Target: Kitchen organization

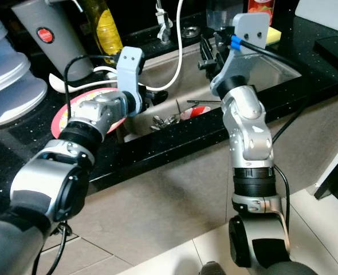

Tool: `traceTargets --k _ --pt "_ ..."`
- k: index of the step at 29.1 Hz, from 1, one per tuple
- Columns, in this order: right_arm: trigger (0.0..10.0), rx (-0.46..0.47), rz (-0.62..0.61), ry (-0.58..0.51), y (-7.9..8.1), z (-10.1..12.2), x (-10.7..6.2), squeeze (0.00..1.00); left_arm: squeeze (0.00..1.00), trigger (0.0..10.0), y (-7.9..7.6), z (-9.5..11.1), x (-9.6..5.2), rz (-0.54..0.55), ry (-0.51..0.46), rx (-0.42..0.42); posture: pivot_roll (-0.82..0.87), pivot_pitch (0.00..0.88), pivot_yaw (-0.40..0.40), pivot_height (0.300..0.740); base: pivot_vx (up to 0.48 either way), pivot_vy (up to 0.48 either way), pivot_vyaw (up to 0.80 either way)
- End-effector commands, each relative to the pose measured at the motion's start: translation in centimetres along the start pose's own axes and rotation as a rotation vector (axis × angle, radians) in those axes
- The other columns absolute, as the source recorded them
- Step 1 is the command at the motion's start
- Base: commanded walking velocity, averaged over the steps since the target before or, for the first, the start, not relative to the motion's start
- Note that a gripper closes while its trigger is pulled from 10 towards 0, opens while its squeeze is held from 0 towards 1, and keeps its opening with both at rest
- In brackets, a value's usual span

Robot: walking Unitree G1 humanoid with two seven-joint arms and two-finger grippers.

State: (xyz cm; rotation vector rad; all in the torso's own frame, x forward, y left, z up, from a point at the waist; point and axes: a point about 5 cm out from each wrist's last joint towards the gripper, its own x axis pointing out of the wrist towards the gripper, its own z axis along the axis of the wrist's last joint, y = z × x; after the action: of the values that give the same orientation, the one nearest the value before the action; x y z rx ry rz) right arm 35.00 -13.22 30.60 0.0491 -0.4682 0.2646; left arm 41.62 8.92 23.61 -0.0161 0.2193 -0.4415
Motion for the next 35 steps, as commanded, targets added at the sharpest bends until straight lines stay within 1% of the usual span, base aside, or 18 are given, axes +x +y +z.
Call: traceTargets --k 1,4,5,7,8,9,11,12,13,14,15,16,20,22,23,24,27,35 --pt "10.0 0.002 0.025 0.000 0.7 0.2 0.1 0.00 0.00 10.0 1.1 1.6 -0.5 0.044 -0.054 0.027 -0.10 0.041 0.184 0.740 0.000 0.000 0.00" --pt "10.0 0.004 0.022 -0.001 0.6 0.2 0.0 0.00 0.00 10.0 4.3 3.9 -2.5 0.218 -0.176 0.105 -0.07 0.036 0.181 0.740 0.000 0.000 0.00" --pt "10.0 0.004 0.022 -0.001 0.6 0.2 0.0 0.00 0.00 10.0 4.3 3.9 -2.5 0.218 -0.176 0.105 -0.07 0.036 0.181 0.740 0.000 0.000 0.00" --pt "10.0 0.011 0.024 0.001 0.7 0.0 0.0 0.00 0.00 10.0 7.9 3.9 -5.3 0.386 -0.220 0.093 -0.06 0.039 0.179 0.740 0.000 0.000 0.00" --pt "10.0 0.011 0.024 0.001 0.7 0.0 0.0 0.00 0.00 10.0 7.9 3.9 -5.3 0.386 -0.220 0.093 -0.06 0.039 0.179 0.740 0.000 0.000 0.00" --pt "10.0 0.014 0.027 0.002 0.8 0.0 0.0 0.00 0.00 10.0 10.0 3.3 -7.1 0.505 -0.232 0.034 -0.05 0.039 0.178 0.740 0.000 0.000 0.00" --pt "10.0 0.014 0.027 0.002 0.8 0.0 0.0 0.00 0.00 10.0 10.0 3.3 -7.1 0.505 -0.232 0.034 -0.05 0.039 0.178 0.740 0.000 0.000 0.00" --pt "10.0 0.017 0.030 0.004 0.8 -0.1 0.0 0.00 0.00 10.0 11.9 2.2 -9.1 0.625 -0.235 -0.093 -0.05 0.034 0.178 0.740 0.000 0.000 0.00" --pt "10.0 0.017 0.030 0.004 0.8 -0.1 0.0 0.00 0.00 10.0 11.9 2.2 -9.1 0.625 -0.235 -0.093 -0.05 0.034 0.178 0.740 0.000 0.000 0.00" --pt "10.0 0.018 0.032 0.005 0.8 -0.2 0.0 0.00 0.00 10.0 12.8 0.7 -10.7 0.717 -0.232 -0.216 -0.04 0.028 0.177 0.740 0.000 0.000 0.00" --pt "10.0 0.018 0.034 0.008 0.8 -0.3 -0.1 0.00 0.00 10.0 13.0 -1.1 -11.9 0.784 -0.215 -0.330 -0.03 0.025 0.173 0.740 0.000 0.000 0.00" --pt "10.0 0.018 0.034 0.008 0.8 -0.3 -0.1 0.00 0.00 10.0 13.0 -1.1 -11.9 0.784 -0.215 -0.330 -0.03 0.025 0.173 0.740 0.000 0.000 0.00" --pt "10.0 0.025 0.056 0.015 1.2 -0.6 0.2 0.00 0.00 10.0 12.4 -6.0 -14.4 0.968 -0.153 -0.543 -0.01 0.015 0.151 0.740 0.000 0.000 0.00" --pt "10.0 0.026 0.066 0.014 1.4 -0.6 0.4 0.00 0.00 10.0 12.4 -6.9 -14.6 0.991 -0.131 -0.607 -0.01 0.011 0.148 0.740 0.000 0.000 0.00" --pt "10.0 0.026 0.066 0.014 1.4 -0.6 0.4 0.00 0.00 10.0 12.4 -6.9 -14.6 0.991 -0.131 -0.607 -0.01 0.011 0.148 0.740 0.000 0.000 0.00" --pt "10.0 0.028 0.075 0.013 1.6 -0.6 0.5 0.00 0.00 10.0 12.1 -7.6 -14.3 0.966 -0.114 -0.704 -0.01 0.008 0.145 0.740 0.000 0.000 0.00" --pt "10.0 0.028 0.083 0.009 1.7 -0.5 0.7 0.00 0.00 10.0 11.1 -8.1 -13.8 0.906 -0.091 -0.848 -0.01 0.002 0.145 0.740 0.000 0.000 0.00" --pt "10.0 0.027 0.083 0.007 1.6 -0.4 0.7 0.00 0.00 10.0 9.1 -8.5 -13.1 0.802 -0.054 -1.021 -0.02 0.001 0.139 0.740 0.000 0.000 0.00"
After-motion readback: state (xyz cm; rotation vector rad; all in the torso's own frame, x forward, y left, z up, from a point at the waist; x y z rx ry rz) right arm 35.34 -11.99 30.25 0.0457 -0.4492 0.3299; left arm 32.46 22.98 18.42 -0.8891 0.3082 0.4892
